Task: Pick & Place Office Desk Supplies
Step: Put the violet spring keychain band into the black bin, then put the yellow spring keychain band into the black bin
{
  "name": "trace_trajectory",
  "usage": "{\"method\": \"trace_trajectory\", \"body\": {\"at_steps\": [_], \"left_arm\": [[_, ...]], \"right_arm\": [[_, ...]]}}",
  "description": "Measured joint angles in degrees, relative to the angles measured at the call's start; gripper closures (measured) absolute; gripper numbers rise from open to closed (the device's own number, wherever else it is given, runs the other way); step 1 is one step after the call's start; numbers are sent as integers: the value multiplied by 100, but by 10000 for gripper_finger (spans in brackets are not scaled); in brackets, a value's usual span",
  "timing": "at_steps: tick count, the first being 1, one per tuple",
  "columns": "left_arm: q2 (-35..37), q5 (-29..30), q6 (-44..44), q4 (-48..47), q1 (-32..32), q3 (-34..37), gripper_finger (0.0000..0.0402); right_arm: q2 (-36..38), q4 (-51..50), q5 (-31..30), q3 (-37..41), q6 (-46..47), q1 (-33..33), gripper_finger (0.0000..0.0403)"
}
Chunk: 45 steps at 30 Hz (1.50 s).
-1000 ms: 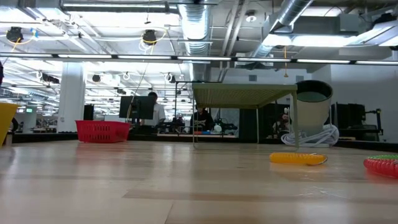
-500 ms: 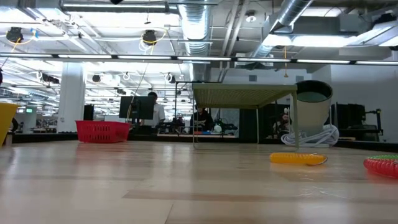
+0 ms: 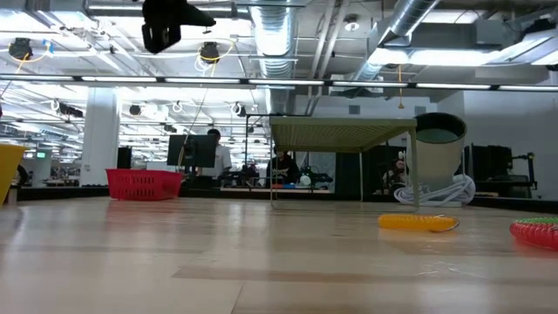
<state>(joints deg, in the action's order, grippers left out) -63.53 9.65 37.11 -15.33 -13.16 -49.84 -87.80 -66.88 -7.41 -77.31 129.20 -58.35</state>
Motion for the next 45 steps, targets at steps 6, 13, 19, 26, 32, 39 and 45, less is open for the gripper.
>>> {"method": "trace_trajectory", "body": {"at_steps": [6, 13, 19, 26, 32, 39, 45], "left_arm": [[2, -6, 403, 1442, -433, 791, 272], [2, 24, 338, 1740, -669, 874, 272], [52, 156, 110, 2153, -665, 872, 270], [74, 177, 77, 2320, -665, 872, 264], [74, 212, 85, 2327, -665, 872, 265], [74, 238, 118, 2410, -665, 872, 265], [74, 288, 113, 2486, -658, 872, 266]], "right_arm": [[-254, -1335, 447, -414, -191, -121, 396], [-254, -1136, 539, 192, -461, -175, 388], [-256, -209, 603, 875, -792, -207, 369], [-256, -57, 611, 1236, -527, -398, 312], [-231, -9, 417, 1232, -467, -508, 220], [127, 183, -1758, 935, -1400, 207, 181], [45, 1793, -1274, 1003, -4436, 1707, 199]]}}
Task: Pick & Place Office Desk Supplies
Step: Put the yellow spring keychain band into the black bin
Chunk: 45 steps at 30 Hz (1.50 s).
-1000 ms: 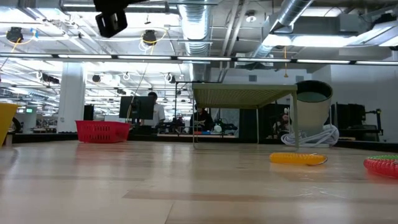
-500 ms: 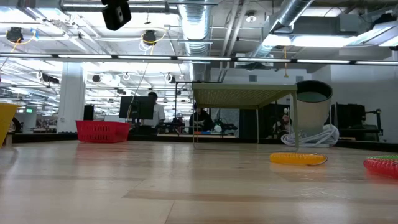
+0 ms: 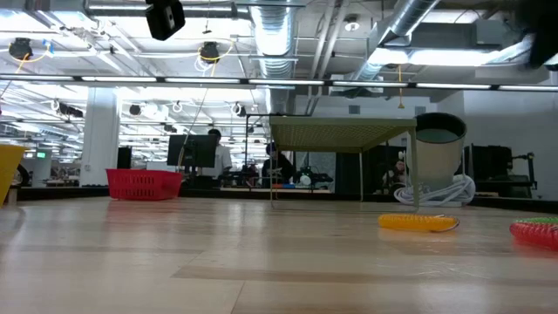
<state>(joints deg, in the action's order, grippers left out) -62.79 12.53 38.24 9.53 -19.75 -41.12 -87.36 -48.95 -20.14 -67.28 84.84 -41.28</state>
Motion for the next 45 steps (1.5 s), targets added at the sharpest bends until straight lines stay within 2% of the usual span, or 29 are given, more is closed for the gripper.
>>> {"method": "trace_trajectory", "body": {"at_steps": [2, 5, 11, 19, 26, 32, 39, 42, 45], "left_arm": [[-1, 34, 0, -1, 0, 0, 266], [-4, 110, 0, 9, 0, 0, 266], [-4, 164, -22, 90, 0, 0, 266], [-4, 162, -22, 133, 0, 0, 266], [-4, 108, 6, 136, -2, 0, 266], [-4, 100, 18, 152, -2, 0, 266], [-4, 94, 20, 162, -11, 0, 266], [-4, 75, 20, 164, -15, 0, 266], [-4, 44, 14, 165, -17, 0, 266]], "right_arm": [[-100, 177, 395, 105, -461, 508, 208], [-349, -122, 838, 109, -558, 1201, 220], [-1061, 329, 1295, 71, -825, 1970, 218], [-2065, 361, 1428, -295, -1075, 1934, 184], [-2507, 491, 1362, -350, -947, 1776, 194], [-2487, 422, 1069, -327, -684, 1790, 246], [-2491, 377, 967, -327, -681, 1825, 378], [-2425, 279, 954, -328, -589, 1809, 385], [-2239, -286, 812, -605, -412, 1637, 390]]}}
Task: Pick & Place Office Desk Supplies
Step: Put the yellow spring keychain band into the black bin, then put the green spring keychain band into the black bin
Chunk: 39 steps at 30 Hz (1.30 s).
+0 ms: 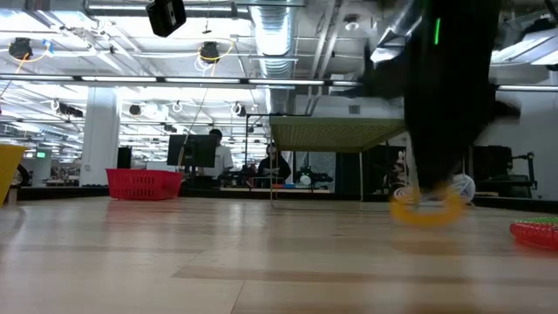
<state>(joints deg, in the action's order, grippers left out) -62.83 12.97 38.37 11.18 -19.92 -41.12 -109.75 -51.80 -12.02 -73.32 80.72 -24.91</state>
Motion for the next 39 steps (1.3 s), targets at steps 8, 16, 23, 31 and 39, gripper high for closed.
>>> {"method": "trace_trajectory", "body": {"at_steps": [8, 16, 23, 31, 39], "left_arm": [[0, -109, -52, 0, 0, 0, 266], [0, -116, -101, 0, 0, 0, 266], [0, -113, -96, 2, 1, 0, 266], [0, -104, -48, 163, 2, 0, 266], [0, -97, 73, 372, 0, 0, 266]], "right_arm": [[1139, -1275, 67, -1086, 1084, -1209, 400], [1328, -2990, 1336, -1362, 3147, -2926, 402], [1100, -3094, 1502, -1133, 3994, -3576, 403], [990, -1771, 1220, 0, 4347, -3765, 394], [1087, -2001, 1145, 114, 4551, -3885, 268]]}}
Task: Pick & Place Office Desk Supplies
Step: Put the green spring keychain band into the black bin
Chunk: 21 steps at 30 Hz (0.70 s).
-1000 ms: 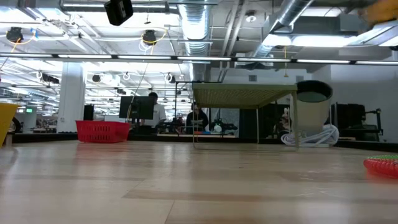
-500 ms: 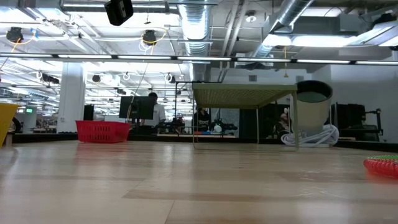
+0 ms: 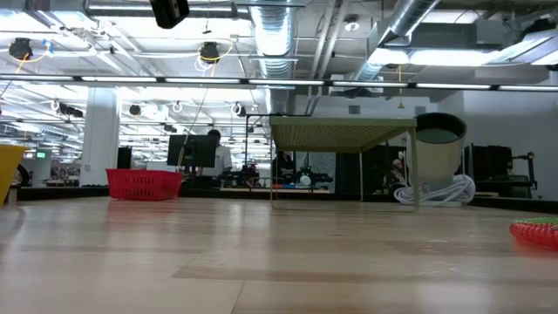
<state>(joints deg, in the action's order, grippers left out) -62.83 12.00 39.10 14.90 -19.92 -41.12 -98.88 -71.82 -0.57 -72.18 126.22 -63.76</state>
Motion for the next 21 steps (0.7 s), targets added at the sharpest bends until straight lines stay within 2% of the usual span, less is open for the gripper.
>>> {"method": "trace_trajectory", "body": {"at_steps": [3, 5, 9, 11, 13, 17, 21], "left_arm": [[0, -1, 12, -1, 1, 0, 266], [0, -1, 14, -2, 1, 0, 266], [0, -1, 14, -2, 0, 0, 266], [0, -1, 16, -3, 2, 0, 266], [0, -1, 17, -4, 0, 0, 266], [0, -6, 19, -2, 2, 0, 266], [0, -10, 60, -2, 0, 0, 266]], "right_arm": [[24, 13, -136, -2, 7, 8, 223], [104, 128, -504, -9, 1, 69, 202], [372, 474, -1808, -166, -455, 503, 192], [386, 713, -2076, -169, -1109, 915, 198], [345, 904, -1975, -157, -1925, 1356, 211], [178, 1223, -1183, -150, -3588, 2223, 239], [142, 1044, -1172, -156, -4427, 2814, 254]]}}
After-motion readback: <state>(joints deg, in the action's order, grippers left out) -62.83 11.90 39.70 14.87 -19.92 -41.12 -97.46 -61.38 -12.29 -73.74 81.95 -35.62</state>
